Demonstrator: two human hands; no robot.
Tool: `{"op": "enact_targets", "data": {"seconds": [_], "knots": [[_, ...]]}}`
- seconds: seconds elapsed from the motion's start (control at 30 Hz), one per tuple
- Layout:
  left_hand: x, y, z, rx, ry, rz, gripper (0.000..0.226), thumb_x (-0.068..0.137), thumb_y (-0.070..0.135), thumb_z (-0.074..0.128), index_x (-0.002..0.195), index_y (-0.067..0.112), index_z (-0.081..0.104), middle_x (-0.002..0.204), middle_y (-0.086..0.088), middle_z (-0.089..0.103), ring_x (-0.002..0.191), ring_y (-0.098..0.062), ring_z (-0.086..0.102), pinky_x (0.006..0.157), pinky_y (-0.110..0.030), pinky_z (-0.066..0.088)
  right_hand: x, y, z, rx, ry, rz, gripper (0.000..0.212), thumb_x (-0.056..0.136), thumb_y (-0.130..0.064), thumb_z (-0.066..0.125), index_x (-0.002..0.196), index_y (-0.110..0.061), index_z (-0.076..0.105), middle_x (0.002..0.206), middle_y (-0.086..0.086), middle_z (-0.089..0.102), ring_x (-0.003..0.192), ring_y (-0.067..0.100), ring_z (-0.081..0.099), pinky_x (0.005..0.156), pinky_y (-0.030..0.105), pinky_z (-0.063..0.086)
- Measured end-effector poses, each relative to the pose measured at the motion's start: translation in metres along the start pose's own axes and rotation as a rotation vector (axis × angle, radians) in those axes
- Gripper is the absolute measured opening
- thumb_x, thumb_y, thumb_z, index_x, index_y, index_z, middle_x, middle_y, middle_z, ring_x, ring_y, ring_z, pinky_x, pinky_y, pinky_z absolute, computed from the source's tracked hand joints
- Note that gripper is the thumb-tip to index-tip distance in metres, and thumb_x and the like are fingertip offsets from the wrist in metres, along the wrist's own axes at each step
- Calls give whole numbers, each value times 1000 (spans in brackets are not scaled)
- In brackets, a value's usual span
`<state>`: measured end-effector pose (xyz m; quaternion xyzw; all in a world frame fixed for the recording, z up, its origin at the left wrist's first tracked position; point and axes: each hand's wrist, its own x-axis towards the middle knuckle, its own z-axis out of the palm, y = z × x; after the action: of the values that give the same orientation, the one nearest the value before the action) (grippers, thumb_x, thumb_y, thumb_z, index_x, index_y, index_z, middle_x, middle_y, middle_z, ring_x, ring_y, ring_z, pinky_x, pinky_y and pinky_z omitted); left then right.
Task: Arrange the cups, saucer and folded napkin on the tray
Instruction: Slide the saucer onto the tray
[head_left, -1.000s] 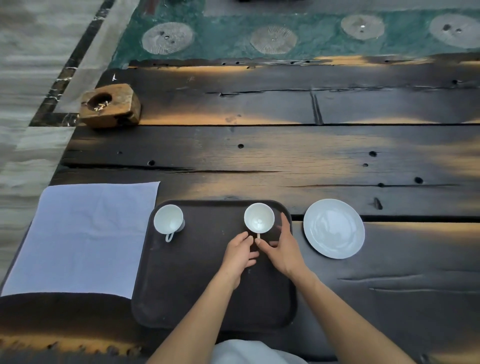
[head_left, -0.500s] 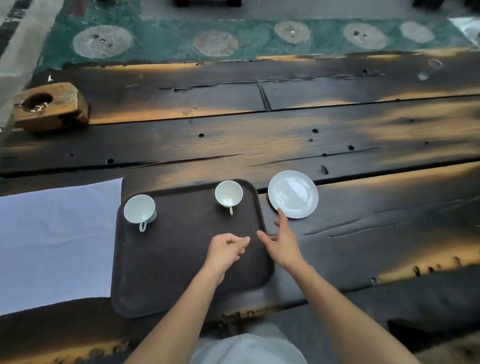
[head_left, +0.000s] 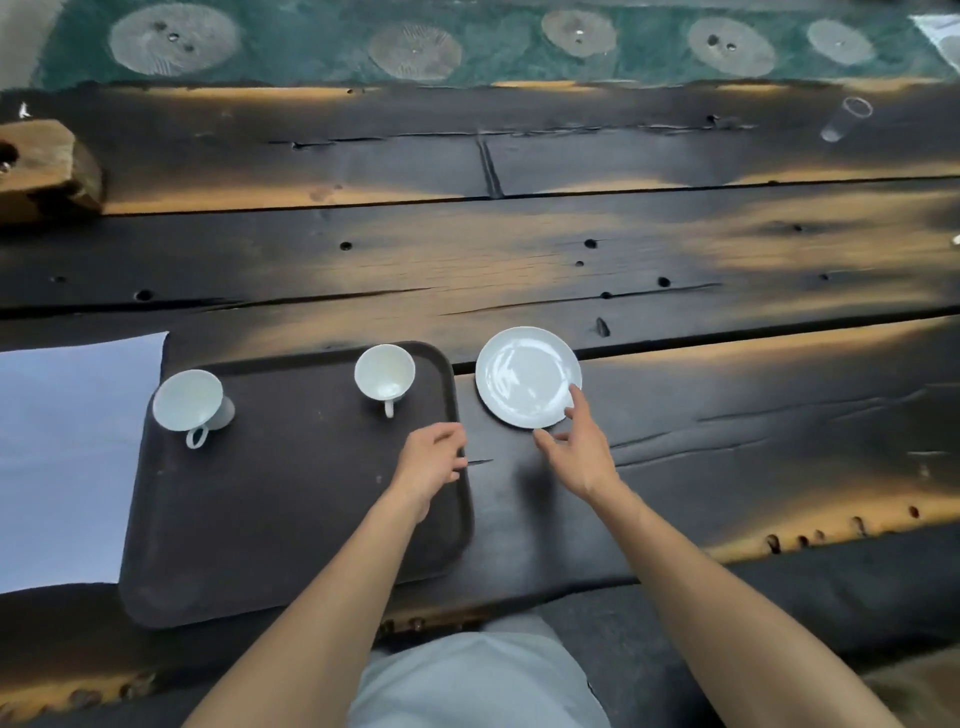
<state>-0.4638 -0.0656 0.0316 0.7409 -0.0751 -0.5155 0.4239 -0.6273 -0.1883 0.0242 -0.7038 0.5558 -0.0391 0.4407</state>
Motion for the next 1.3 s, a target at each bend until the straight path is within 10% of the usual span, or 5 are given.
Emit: {"op": "enact_targets", "data": {"seconds": [0.23, 0.43, 0.63, 0.8, 1.3], "knots": [[40, 25, 35, -9, 71, -30, 33, 101, 20, 55, 134, 20, 62, 98, 1, 63, 90, -20, 57, 88, -38, 55, 59, 25, -43, -49, -47, -22, 74, 89, -22, 63, 152, -27, 23, 139, 2, 55, 128, 29, 50, 91, 32, 39], [65, 36, 54, 75, 96, -54, 18, 97, 27, 58, 93, 41, 69, 100, 12, 70, 100, -21, 64, 104, -43, 51, 104, 42, -57, -86, -87, 58, 91, 93, -28, 63, 161, -16, 4, 161, 12, 33, 146, 30, 34, 115, 40, 30], [84, 22, 64, 95, 114, -70, 26, 91, 36, 60, 116, 37, 68, 116, 14, 74, 126, -29, 62, 112, -50, 45, 129, 48, -59, -120, -144, 86, 91, 94, -29, 61, 161, -16, 0, 158, 11, 37, 143, 32, 37, 112, 41, 34], [92, 20, 70, 71, 179, -87, 30, 91, 28, 64, 72, 52, 66, 76, 35, 71, 109, -27, 69, 108, -50, 48, 146, 46, -54, -117, -136, 51, 84, 90, -28, 60, 159, -12, 13, 145, 1, 53, 128, 26, 53, 108, 44, 42], [106, 28, 70, 131, 162, -80, 31, 91, 14, 71, 118, 26, 63, 96, 1, 74, 88, -17, 74, 93, -43, 60, 175, 31, -42, -117, -111, 49, 35, 85, -15, 59, 120, -14, 66, 107, 3, 71, 100, 26, 63, 80, 29, 45]]}}
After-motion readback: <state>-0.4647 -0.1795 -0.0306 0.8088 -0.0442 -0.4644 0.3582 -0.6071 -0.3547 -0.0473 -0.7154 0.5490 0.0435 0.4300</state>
